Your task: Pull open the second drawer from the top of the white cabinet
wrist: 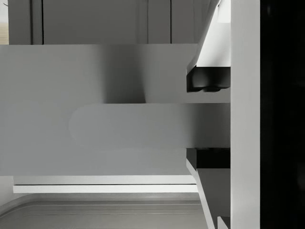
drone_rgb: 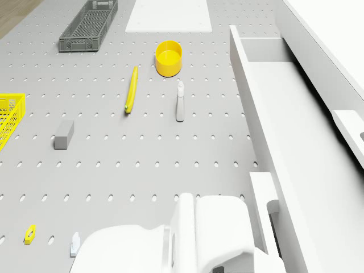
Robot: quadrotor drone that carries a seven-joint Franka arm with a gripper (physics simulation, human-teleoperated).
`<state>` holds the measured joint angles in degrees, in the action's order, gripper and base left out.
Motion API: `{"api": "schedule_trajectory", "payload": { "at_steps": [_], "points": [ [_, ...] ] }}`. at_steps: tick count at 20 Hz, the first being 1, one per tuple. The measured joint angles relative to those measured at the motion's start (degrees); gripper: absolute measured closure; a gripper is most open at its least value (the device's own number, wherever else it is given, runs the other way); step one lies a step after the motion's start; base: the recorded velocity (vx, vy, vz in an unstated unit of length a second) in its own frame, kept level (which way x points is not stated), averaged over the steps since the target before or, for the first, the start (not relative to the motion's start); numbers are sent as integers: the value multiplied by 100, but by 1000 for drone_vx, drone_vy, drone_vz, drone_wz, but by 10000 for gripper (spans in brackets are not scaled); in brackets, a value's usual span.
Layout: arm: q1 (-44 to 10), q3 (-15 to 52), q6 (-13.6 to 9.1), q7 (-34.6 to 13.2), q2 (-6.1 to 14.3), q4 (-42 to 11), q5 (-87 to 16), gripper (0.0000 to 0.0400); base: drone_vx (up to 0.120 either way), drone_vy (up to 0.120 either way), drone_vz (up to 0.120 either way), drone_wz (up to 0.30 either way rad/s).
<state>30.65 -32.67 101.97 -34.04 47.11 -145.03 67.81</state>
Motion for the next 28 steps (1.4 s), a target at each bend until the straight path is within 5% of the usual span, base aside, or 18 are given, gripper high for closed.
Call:
{"api": "schedule_trajectory", "payload": {
  "at_steps": [2, 7, 12, 14, 21, 23, 25, 26, 28],
  "points": [
    [0, -132, -68, 325, -57, -28, -41, 255, 0, 0, 0, 0],
    [-31, -369, -261, 171, 8, 77, -254, 280, 0, 0, 0, 0],
    [14, -632, -393, -2, 81, 178, -512, 267, 0, 0, 0, 0],
    [66, -741, -398, 50, 170, 218, -703, 231, 0, 0, 0, 0],
    [129, -1172, -662, 41, 178, 390, -963, 277, 0, 0, 0, 0],
    [206, -1252, -679, -254, 363, 525, -1232, 193, 0, 0, 0, 0],
    [292, -1431, -708, -268, 399, 563, -1352, 224, 0, 0, 0, 0],
    [358, -1483, -711, -417, 513, 644, -1499, 176, 0, 0, 0, 0],
    [433, -1652, -741, -300, 518, 669, -1568, 156, 0, 0, 0, 0]
  ]
}}
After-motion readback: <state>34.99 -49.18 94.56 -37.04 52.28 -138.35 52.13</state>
